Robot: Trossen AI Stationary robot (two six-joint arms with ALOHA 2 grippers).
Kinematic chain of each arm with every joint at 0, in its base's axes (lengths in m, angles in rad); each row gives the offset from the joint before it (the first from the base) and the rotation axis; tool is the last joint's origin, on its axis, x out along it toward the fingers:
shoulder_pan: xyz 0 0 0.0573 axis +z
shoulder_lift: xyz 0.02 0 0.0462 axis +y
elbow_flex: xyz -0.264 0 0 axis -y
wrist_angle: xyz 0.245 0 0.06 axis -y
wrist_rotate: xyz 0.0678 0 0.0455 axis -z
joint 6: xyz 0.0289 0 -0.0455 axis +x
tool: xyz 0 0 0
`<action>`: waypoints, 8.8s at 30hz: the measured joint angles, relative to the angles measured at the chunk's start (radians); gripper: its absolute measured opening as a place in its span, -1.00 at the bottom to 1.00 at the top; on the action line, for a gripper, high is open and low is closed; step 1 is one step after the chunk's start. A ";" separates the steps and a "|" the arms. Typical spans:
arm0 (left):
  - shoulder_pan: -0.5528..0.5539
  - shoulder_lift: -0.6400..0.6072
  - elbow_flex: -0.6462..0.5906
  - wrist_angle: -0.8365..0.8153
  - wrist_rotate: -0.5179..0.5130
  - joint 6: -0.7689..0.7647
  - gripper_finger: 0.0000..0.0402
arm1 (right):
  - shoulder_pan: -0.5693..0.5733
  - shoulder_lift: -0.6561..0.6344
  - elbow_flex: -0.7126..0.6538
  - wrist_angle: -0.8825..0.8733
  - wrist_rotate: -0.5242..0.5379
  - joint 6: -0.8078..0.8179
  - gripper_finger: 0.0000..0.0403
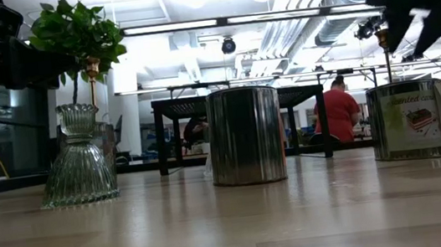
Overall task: Pick & Place candle stick holders
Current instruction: Put the top right gold candle holder on the shelf, then put the middle right silver scented candle on the shelf
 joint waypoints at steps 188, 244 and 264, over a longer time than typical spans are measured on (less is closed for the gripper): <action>0.000 0.000 0.000 0.000 0.000 0.000 -1.00 | -0.366 0.912 0.982 0.295 -0.483 -0.970 -0.84; 0.000 0.000 0.000 0.000 0.000 0.000 -1.00 | -0.307 0.832 0.981 -0.159 -0.433 -0.912 0.00; 0.000 0.000 0.000 0.000 0.000 0.000 -1.00 | 0.075 0.494 0.608 -0.305 -0.323 -0.489 0.00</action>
